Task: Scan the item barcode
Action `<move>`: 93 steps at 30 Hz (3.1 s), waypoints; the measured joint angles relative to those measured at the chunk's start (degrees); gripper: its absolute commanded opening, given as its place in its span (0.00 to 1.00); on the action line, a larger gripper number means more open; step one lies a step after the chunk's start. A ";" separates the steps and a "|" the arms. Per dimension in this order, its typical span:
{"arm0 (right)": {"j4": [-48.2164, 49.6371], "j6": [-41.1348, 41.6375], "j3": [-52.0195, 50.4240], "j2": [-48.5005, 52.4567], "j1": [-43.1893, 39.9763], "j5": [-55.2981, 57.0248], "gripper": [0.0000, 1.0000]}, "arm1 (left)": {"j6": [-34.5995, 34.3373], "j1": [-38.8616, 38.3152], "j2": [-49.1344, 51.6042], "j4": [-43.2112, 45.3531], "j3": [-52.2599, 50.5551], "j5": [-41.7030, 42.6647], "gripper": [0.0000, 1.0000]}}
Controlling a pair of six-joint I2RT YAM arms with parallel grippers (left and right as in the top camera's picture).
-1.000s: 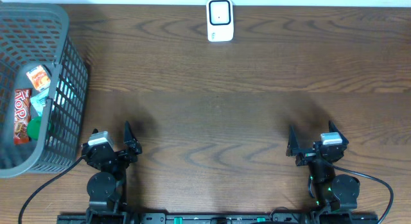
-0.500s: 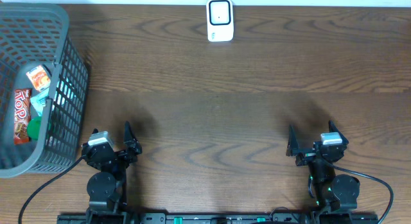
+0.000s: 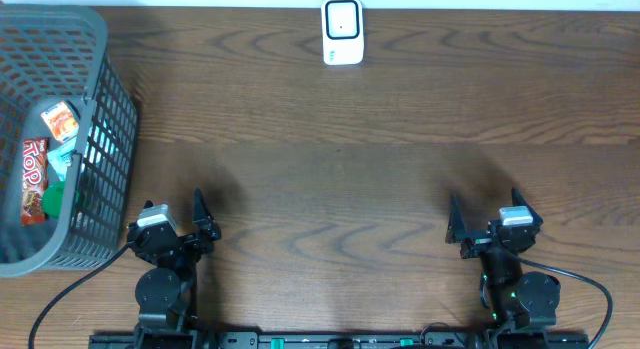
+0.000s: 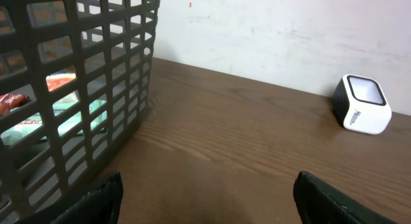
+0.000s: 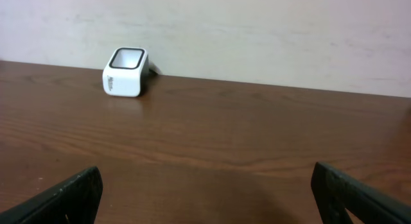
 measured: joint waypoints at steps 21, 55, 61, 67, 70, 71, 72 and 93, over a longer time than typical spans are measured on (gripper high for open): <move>0.00 0.00 0.00 0.00 0.00 0.00 0.99 | 0.00 0.00 0.00 0.04 0.00 0.00 0.85; -0.02 0.00 0.00 0.00 0.00 0.00 0.99 | 4.31 0.00 13.88 0.74 9.88 25.35 0.86; -0.02 0.00 0.00 0.00 0.00 0.02 0.99 | 7.21 0.00 30.69 -8.70 28.70 30.69 0.85; -0.02 0.00 0.00 0.00 0.00 0.02 0.99 | 8.13 0.00 44.94 -24.46 51.21 39.89 0.85; 0.00 0.00 0.00 0.02 0.00 0.02 0.99 | 8.41 0.00 47.63 -27.58 53.88 42.97 0.86; 0.00 0.00 0.00 0.02 0.00 0.02 0.99 | 8.37 0.00 48.33 -27.98 53.90 43.69 0.85; 0.00 0.00 0.00 0.00 0.00 0.02 0.99 | 8.11 0.00 49.16 -28.22 53.90 44.46 0.85; -0.02 0.00 0.00 0.00 0.00 0.00 0.99 | -3.74 24.06 66.18 -56.68 102.66 24.98 0.86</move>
